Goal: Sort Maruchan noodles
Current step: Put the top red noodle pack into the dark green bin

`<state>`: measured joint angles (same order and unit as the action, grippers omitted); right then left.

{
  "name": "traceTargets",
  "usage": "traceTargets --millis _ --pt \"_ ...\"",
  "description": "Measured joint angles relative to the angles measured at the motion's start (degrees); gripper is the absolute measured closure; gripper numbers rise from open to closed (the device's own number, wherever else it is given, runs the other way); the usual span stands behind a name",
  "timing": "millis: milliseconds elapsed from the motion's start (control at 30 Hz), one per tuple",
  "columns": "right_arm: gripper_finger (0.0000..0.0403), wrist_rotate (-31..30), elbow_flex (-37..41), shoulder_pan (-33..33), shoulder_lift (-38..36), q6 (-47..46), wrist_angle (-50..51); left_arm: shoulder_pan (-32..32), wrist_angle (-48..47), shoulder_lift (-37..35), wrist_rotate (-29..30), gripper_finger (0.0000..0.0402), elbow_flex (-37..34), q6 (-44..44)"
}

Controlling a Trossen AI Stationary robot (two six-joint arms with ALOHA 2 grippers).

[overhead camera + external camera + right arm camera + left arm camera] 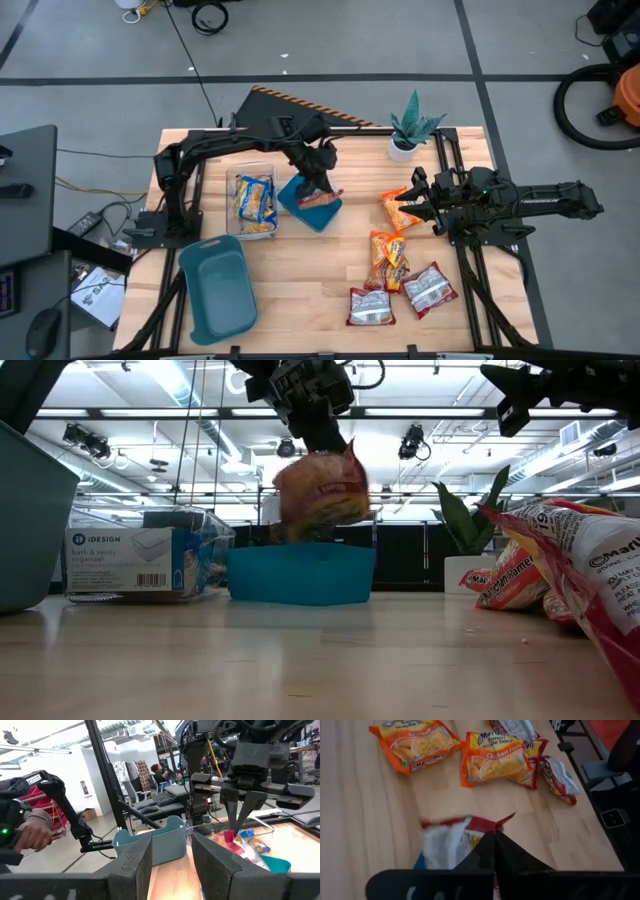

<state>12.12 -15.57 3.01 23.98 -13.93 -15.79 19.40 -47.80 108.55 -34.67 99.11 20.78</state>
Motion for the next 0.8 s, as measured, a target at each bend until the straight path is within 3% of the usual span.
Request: traceTargets --millis 200,433,800 --pt "0.0259 0.0 0.0 0.0 0.0 0.1 0.0 -2.1 0.9 -5.0 2.4 0.0399 0.1 1.2" --pt "0.0259 0.0 0.0 0.0 0.0 0.0 0.0 -5.9 -4.5 -10.8 9.8 0.0398 0.1 -0.6" --pt "0.0259 -0.4 0.0 0.0 0.0 0.1 0.0 -19.1 -20.5 -18.5 9.3 0.0398 0.1 -8.7"
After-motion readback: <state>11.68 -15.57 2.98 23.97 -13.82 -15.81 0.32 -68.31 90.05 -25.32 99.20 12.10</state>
